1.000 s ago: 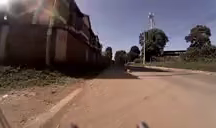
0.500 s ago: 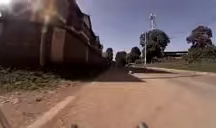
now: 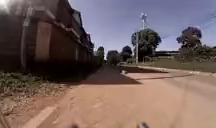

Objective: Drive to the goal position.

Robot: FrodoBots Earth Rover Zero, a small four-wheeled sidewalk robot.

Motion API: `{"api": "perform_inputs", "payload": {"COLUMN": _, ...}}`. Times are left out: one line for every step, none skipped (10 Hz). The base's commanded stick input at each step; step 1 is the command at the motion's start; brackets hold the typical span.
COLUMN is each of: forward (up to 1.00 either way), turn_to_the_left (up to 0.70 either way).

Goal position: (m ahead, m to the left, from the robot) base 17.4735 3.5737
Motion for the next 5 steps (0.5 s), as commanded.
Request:
{"api": "perform_inputs", "payload": {"forward": 1.0, "turn_to_the_left": 0.0}}
{"api": "perform_inputs", "payload": {"forward": 1.0, "turn_to_the_left": 0.0}}
{"api": "perform_inputs", "payload": {"forward": 1.0, "turn_to_the_left": 0.0}}
{"api": "perform_inputs", "payload": {"forward": 1.0, "turn_to_the_left": 0.0}}
{"api": "perform_inputs", "payload": {"forward": 1.0, "turn_to_the_left": 0.0}}
